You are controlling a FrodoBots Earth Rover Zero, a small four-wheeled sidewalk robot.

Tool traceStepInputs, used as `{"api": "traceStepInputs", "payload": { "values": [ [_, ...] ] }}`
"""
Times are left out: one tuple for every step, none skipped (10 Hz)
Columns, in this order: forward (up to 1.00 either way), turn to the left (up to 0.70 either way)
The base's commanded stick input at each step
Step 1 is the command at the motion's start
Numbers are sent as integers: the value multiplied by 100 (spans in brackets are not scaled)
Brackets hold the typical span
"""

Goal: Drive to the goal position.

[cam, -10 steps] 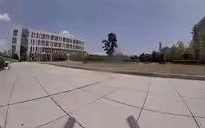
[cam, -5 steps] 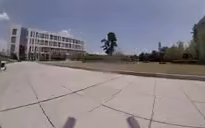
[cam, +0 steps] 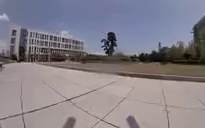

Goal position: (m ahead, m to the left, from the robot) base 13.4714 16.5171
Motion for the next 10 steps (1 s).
{"api": "traceStepInputs", "payload": {
  "values": [
    [70, 27],
    [70, 27],
    [70, 27],
    [70, 27],
    [70, 27],
    [70, 27],
    [70, 27],
    [70, 27],
    [70, 27],
    [70, 27]
  ]
}}
